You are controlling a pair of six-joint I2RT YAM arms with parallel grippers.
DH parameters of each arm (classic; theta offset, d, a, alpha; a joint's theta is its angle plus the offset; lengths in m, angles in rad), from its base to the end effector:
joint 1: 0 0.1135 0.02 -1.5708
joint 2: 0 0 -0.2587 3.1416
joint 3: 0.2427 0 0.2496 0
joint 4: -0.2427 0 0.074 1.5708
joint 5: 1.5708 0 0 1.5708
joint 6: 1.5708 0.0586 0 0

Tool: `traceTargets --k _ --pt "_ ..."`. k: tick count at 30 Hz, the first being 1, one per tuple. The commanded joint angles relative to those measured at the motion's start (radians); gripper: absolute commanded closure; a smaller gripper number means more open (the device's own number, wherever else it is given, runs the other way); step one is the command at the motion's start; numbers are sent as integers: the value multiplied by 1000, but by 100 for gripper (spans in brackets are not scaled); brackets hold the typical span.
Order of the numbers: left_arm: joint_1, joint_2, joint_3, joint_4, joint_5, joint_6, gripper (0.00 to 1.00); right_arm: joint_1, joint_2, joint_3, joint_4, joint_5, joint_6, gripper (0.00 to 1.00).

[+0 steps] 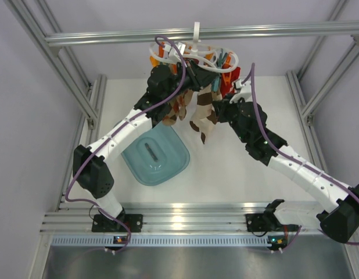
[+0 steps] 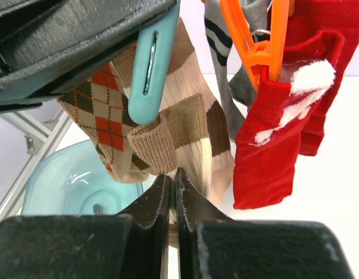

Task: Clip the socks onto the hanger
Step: Clamp the sock onto the hanger.

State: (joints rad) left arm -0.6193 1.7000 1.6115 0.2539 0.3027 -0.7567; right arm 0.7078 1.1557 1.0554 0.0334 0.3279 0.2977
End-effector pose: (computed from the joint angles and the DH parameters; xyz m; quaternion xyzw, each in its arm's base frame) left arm 0.3385 -0.2627 0.4298 0.0709 0.6453 -0.5543 0.5209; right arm 0.2341 0.1755 0.3770 -0.0376 0.7282 0.2203 0.6480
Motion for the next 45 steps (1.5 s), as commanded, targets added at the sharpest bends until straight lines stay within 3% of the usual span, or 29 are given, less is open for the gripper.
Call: traceTargets --k 1,41,45 --pt "23 38 18 -100 -96 7 100 16 -5 43 8 39 -9 100" --pt "7 13 -35 -130 -86 50 100 19 36 158 3 63 0 100" --pt "7 12 -30 -128 -76 28 85 19 42 155 11 68 -5 100"
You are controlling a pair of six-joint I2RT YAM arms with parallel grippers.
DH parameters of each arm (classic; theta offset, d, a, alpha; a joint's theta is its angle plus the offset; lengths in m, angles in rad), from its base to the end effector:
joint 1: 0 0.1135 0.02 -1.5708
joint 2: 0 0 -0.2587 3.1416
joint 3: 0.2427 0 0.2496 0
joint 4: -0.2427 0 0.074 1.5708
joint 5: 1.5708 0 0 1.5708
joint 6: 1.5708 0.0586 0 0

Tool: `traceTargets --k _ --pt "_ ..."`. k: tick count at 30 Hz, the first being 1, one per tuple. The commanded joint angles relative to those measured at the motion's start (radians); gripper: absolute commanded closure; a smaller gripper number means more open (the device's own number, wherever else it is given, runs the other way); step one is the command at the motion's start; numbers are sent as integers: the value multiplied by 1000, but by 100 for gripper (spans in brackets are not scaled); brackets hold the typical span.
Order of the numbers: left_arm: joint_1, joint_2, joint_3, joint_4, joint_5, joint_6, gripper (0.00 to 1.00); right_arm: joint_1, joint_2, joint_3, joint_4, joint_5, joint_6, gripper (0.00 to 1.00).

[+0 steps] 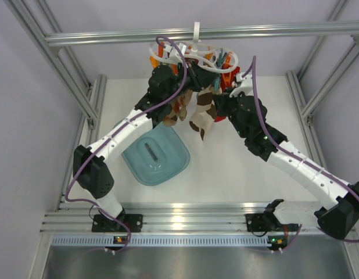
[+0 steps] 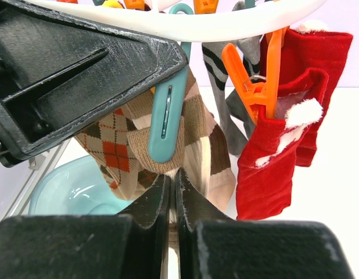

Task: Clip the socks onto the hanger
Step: Clamp the sock onto the hanger.

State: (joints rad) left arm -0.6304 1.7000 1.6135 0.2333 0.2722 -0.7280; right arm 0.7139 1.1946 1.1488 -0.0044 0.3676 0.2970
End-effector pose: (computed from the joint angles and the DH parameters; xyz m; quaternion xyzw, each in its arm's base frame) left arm 0.3372 -0.2656 0.4280 0.0710 0.6515 -0.5401 0.5279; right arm 0.2392 0.1794 0.3965 -0.0242 0.7231 0.2122 0.6569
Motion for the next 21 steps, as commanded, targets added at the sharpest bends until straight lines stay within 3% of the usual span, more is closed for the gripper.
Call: traceTargets --k 1,8,13,21 --pt "20 10 -30 -107 -44 -11 78 13 3 60 52 30 -4 100" --pt "21 0 -29 -94 -22 -44 55 10 8 60 69 31 -12 100" --pt "32 -20 -41 -71 -18 -47 47 6 11 66 70 30 -13 100" --pt "37 -100 -107 -57 21 4 18 -10 5 55 69 24 -24 100"
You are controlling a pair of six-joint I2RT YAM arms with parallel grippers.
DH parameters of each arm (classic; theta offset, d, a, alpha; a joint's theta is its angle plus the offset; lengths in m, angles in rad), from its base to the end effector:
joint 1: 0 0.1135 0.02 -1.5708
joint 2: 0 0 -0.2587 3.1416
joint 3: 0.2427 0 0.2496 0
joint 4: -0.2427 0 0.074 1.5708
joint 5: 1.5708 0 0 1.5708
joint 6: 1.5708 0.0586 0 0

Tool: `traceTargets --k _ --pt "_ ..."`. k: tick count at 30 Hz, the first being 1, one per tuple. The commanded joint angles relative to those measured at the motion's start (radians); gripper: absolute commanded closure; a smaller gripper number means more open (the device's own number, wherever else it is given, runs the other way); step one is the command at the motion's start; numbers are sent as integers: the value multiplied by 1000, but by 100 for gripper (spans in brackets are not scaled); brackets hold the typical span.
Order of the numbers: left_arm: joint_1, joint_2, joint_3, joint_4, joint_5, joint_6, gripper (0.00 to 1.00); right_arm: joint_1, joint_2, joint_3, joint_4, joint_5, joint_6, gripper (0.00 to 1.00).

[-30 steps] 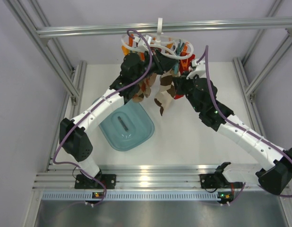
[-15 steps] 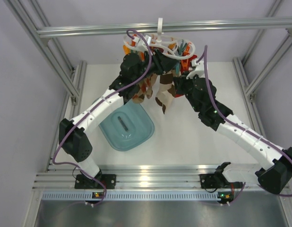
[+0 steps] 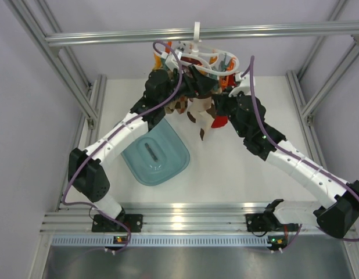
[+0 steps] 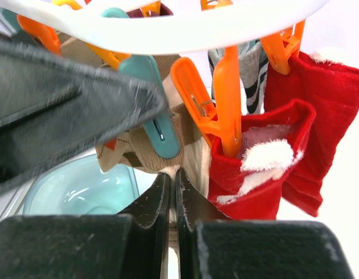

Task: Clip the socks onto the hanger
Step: Clamp the sock onto the hanger, then reset both arms

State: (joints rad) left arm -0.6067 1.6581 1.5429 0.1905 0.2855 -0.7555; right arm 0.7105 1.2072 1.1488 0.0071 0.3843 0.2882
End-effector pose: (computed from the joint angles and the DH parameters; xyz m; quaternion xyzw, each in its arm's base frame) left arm 0.3356 -0.2530 0.4127 0.0540 0.6790 -0.5321 0.5029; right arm 0.2429 0.1800 0.3944 -0.0205 0.7234 0.2022 0.6598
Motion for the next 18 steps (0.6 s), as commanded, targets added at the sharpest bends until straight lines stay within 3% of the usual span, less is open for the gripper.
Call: traceTargets --k 1,6,14,18 --pt "12 -70 -64 -14 10 45 16 -9 -9 54 60 5 -21 100" --pt "13 -171 -185 -25 7 90 2 -25 -17 35 71 -2 -38 100" --pt "13 -366 -395 -65 -38 169 2 -46 -40 -37 140 -94 -57 100" --pt "15 -468 -466 -124 -89 290 2 -60 -64 -78 200 -168 -79 96"
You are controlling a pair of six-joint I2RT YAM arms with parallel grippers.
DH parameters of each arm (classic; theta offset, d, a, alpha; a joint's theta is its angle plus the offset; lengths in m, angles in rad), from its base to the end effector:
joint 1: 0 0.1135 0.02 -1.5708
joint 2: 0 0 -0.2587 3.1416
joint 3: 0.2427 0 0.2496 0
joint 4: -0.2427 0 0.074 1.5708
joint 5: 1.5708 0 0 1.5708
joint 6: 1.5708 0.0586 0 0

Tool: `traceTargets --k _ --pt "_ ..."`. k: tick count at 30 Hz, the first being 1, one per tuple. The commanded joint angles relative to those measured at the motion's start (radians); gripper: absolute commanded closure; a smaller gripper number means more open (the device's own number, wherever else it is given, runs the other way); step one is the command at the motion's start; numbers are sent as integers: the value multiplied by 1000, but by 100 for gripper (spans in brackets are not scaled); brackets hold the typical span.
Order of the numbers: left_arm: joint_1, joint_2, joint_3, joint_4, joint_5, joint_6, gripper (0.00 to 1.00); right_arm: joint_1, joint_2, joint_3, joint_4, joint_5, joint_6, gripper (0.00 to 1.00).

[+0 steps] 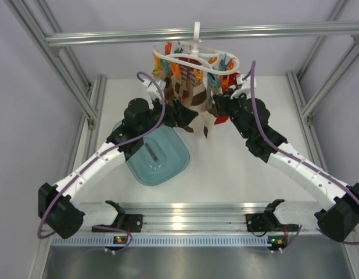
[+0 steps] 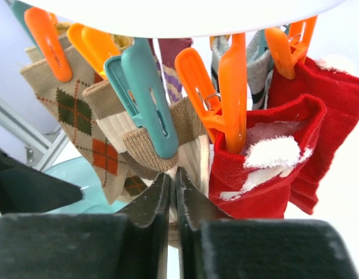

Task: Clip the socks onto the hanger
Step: Reset both arms

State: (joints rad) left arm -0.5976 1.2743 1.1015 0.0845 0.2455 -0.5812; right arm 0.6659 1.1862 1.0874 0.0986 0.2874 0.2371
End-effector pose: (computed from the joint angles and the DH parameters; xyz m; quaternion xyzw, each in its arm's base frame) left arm 0.2596 -0.1939 0.3668 0.0887 0.7314 -0.4476 0.5069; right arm 0.2463 0.1724 0.3891 -0.0500 0.7054 0.2142 0.6738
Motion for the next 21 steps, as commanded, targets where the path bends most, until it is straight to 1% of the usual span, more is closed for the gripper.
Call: traceTargets --k 1,2,4,5,7,8,10,11,12,13,14,15,17,18,20,21 --pt "5 -102 -23 -50 -54 141 2 -15 -57 -33 113 -83 -42 91" --pt "12 -131 -20 -119 -57 167 2 -18 -66 -43 116 -88 -47 79" --pt "21 -162 -9 -176 -74 243 2 -22 -97 -66 113 -115 -71 68" --pt "39 -190 -6 -202 -80 260 2 -22 -111 -75 109 -122 -76 58" --pt "79 -222 6 -278 -49 291 2 -23 -155 -104 89 -145 -107 48" --pt "122 -230 8 -307 -48 299 2 -23 -172 -113 76 -146 -114 40" --pt "165 -228 41 -425 -51 331 2 -23 -224 -142 47 -152 -140 33" --pt "201 -221 58 -471 -61 340 2 -23 -243 -153 17 -154 -147 25" --pt "219 -210 95 -570 -77 354 2 -25 -264 -165 1 -156 -153 21" --pt "234 -187 113 -609 -89 360 2 -23 -301 -188 -16 -154 -174 18" --pt "263 -176 127 -641 -100 375 2 -25 -321 -202 -49 -149 -185 12" --pt "277 -170 150 -678 -106 406 2 -26 -344 -216 -65 -143 -196 10" --pt "309 -165 146 -727 -101 432 2 -37 -407 -253 -95 -128 -229 6" --pt "311 -162 152 -748 -126 455 2 -43 -443 -264 -159 -120 -229 5" --pt "320 -161 138 -784 -134 474 2 -66 -479 -291 -206 -120 -268 0" --pt "323 -161 114 -792 -152 486 2 -71 -505 -297 -258 -120 -274 0"
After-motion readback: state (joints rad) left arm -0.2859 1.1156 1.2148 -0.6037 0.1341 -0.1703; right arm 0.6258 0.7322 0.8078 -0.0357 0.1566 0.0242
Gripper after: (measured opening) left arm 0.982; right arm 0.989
